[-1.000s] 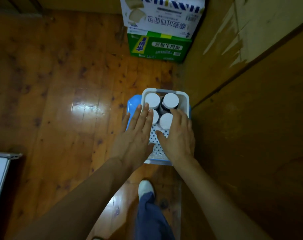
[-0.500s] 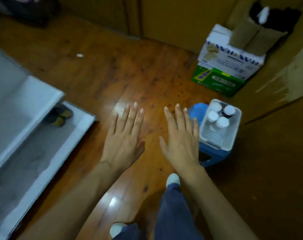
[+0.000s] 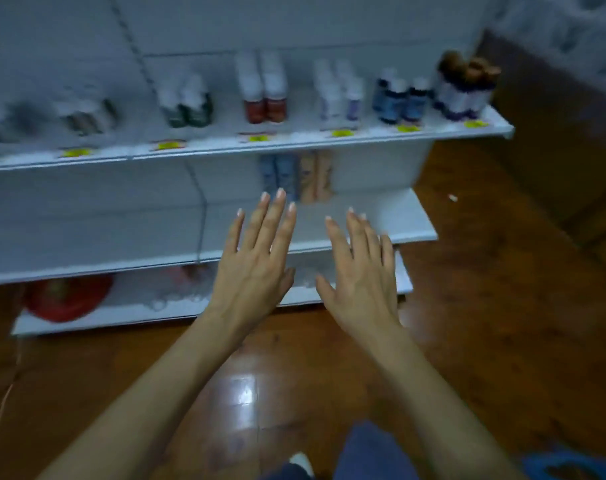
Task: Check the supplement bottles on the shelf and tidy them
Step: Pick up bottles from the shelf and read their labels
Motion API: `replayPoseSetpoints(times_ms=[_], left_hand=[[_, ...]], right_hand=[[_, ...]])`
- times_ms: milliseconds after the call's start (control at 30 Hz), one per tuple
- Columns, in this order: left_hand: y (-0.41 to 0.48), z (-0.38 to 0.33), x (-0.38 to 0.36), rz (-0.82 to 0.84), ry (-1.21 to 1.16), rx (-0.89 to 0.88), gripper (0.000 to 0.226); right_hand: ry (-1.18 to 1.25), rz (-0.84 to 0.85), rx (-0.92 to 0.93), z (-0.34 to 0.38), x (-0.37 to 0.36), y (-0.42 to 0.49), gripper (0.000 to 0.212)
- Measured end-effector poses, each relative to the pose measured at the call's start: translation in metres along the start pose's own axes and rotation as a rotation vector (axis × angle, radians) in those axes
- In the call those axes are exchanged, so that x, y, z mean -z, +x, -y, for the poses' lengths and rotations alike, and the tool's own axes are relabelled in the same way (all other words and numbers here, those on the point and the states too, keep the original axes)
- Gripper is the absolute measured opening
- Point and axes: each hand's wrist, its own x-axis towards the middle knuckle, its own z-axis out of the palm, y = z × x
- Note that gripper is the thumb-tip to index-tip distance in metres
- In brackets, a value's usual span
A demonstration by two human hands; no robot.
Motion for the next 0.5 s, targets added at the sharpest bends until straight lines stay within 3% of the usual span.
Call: replayPoseSetpoints(times_ms=[233, 500], left_hand=[[-0.013, 0.124, 0.037, -0.088, 0.148, 0.324, 0.100], [0.019, 0.236, 0.046, -0.109, 0.244, 0.497, 0.104]], right_hand=[[0.109, -0.040, 0.344, 0.115, -0.028, 0.099, 0.087], [0.262, -0.053, 0.500, 0.206, -0.065, 0.209, 0.080]])
